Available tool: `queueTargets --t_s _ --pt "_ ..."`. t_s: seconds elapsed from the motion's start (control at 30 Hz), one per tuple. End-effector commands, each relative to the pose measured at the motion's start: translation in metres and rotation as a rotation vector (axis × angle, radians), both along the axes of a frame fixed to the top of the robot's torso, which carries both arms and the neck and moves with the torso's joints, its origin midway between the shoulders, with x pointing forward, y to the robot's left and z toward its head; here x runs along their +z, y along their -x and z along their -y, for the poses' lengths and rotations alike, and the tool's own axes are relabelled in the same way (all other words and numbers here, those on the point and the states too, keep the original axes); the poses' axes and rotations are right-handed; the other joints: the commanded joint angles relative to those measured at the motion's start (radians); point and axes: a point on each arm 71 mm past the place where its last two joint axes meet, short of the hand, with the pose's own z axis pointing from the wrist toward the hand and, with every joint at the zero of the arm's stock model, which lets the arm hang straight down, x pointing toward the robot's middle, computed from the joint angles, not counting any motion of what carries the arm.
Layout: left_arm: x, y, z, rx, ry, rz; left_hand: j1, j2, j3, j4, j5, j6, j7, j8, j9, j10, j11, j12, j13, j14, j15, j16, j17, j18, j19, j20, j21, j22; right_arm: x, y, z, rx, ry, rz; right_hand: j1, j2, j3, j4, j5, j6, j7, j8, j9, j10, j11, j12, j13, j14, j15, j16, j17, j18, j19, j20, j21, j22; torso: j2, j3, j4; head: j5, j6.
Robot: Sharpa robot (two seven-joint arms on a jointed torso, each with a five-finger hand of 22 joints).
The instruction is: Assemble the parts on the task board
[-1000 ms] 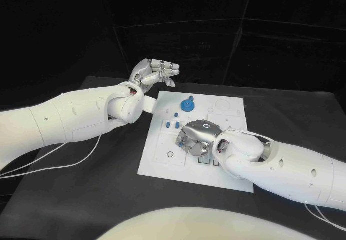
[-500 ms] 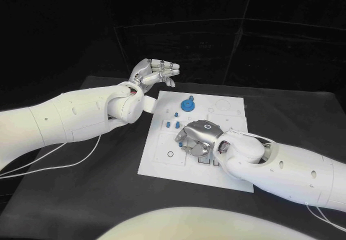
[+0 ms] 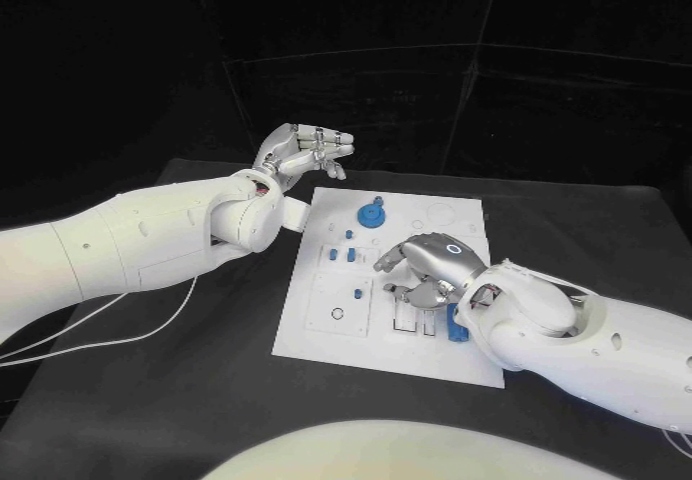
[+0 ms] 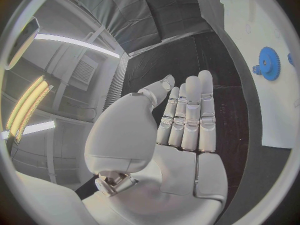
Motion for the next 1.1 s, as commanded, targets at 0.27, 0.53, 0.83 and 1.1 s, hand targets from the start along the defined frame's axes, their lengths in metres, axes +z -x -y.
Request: queueTargets --t_s 0.27,0.53,0.83,1.1 --pt "0.001 0.0 0.0 -0.012 0.006 -0.001 0.004 0.009 -0.009 0.0 -0.003 -0.002 0.004 0.001 -0.001 -0.007 0.002 0.006 0.0 -0.005 0.001 -0.003 -0.001 0.005 -0.007 0.004 -0.004 -0.001 0.031 -0.023 0.044 -0.175 0.084 0.002 -0.025 -0.032 -0.077 0.024 -0.006 0.005 -0.02 -0.003 -0.001 -0.011 -0.016 0.03 -0.004 0.011 -0.011 -0.009 -0.021 0.0 0.019 -0.006 -0.001 -0.001 0.002 0.0007 -0.0002 -0.032 0.024" --pt "0.0 -0.001 0.002 -0.016 0.008 -0.001 0.004 0.009 -0.009 0.0 -0.003 -0.002 0.004 0.001 -0.001 -0.007 0.002 0.006 0.0 -0.005 0.001 -0.003 -0.001 0.005 -0.007 0.004 -0.004 -0.001 0.024 -0.038 0.067 -0.227 0.23 -0.06 0.005 -0.018 -0.191 0.044 0.001 -0.005 -0.043 -0.003 -0.001 -0.045 -0.016 0.05 -0.005 0.016 -0.01 -0.01 -0.025 0.0 0.027 -0.006 -0.01 -0.009 0.003 0.001 0.0013 -0.043 0.034" --pt "0.0 -0.001 0.002 -0.015 0.007 -0.002 0.004 0.009 -0.009 0.0 -0.003 -0.002 0.004 0.001 -0.001 -0.007 0.002 0.006 0.0 -0.005 0.001 -0.003 -0.001 0.005 -0.007 0.004 -0.004 -0.001 0.019 -0.041 0.06 -0.198 0.272 -0.086 0.034 0.01 -0.218 0.048 0.002 0.007 -0.042 0.001 0.0 -0.046 -0.017 0.066 -0.004 0.017 -0.012 -0.01 -0.027 0.0 0.03 -0.007 -0.013 -0.014 0.003 -0.0001 0.002 -0.045 0.03" --pt "0.0 -0.002 0.001 -0.015 0.006 -0.002 0.004 0.009 -0.009 0.0 -0.003 -0.002 0.004 0.001 -0.001 -0.007 0.002 0.006 0.0 -0.005 0.001 -0.003 -0.001 0.005 -0.007 0.004 -0.004 -0.001 0.018 -0.042 0.046 -0.157 0.248 -0.096 0.054 0.039 -0.214 0.05 0.004 0.021 -0.036 0.002 0.0 -0.002 -0.026 0.087 -0.006 0.019 -0.019 -0.006 -0.025 0.0 0.037 -0.013 -0.011 -0.01 0.004 0.0006 0.0028 -0.045 0.028"
